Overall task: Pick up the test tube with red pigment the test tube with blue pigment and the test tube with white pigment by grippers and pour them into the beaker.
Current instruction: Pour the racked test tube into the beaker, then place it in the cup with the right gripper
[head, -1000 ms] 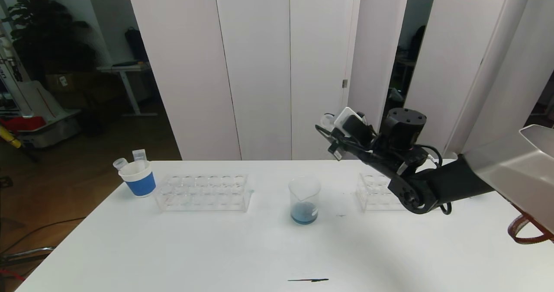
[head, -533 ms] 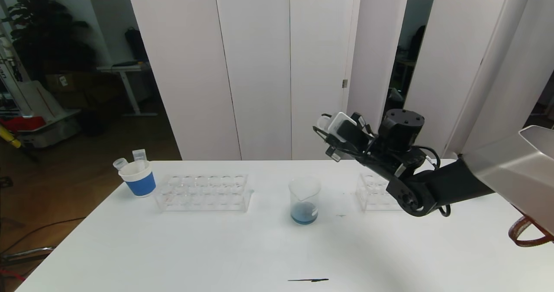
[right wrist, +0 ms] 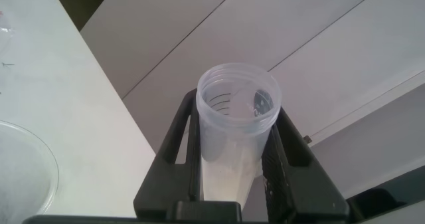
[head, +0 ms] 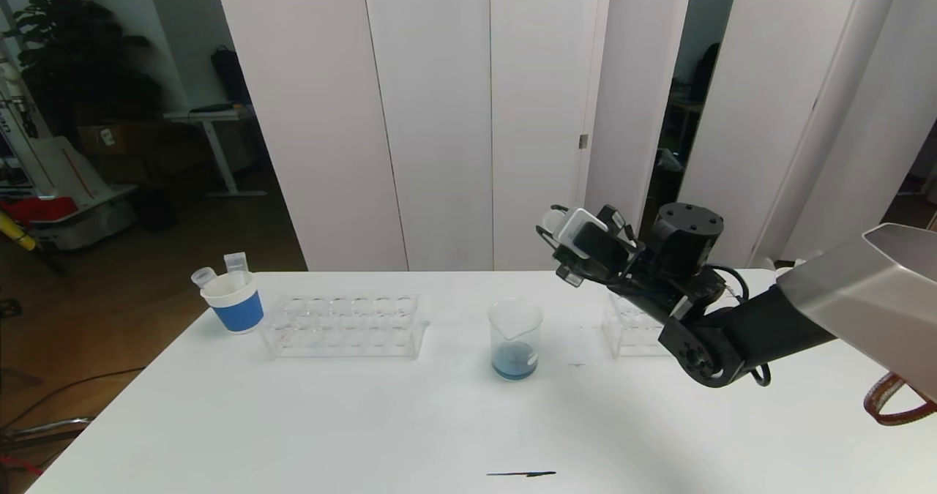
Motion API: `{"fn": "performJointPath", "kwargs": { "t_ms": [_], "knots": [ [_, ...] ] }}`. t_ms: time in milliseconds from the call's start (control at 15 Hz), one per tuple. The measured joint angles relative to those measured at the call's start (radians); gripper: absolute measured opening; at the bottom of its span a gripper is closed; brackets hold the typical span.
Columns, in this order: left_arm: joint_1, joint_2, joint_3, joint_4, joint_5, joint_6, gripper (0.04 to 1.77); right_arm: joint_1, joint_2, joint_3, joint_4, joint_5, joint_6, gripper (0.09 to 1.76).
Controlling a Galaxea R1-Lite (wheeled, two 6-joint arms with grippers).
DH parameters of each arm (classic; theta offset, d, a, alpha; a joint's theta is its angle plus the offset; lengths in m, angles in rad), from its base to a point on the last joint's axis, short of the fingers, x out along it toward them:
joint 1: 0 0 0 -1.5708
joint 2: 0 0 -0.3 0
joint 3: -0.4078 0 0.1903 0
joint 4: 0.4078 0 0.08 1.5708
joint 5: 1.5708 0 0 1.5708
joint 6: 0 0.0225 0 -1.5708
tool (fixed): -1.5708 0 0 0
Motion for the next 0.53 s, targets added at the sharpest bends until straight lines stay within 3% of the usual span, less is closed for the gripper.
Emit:
{"fn": "performJointPath", "kwargs": {
  "t_ms": [400,533],
  "knots": [
    [0.0,0.0,0.0,0.0,0.0,0.0,1.74,-0.01,0.001,-0.037,0.026,0.019,-0.031,0.59],
    [0.0,0.0,0.0,0.0,0.0,0.0,1.74,-0.014,0.002,-0.076,0.092,0.074,-0.087,0.59]
  ]
}}
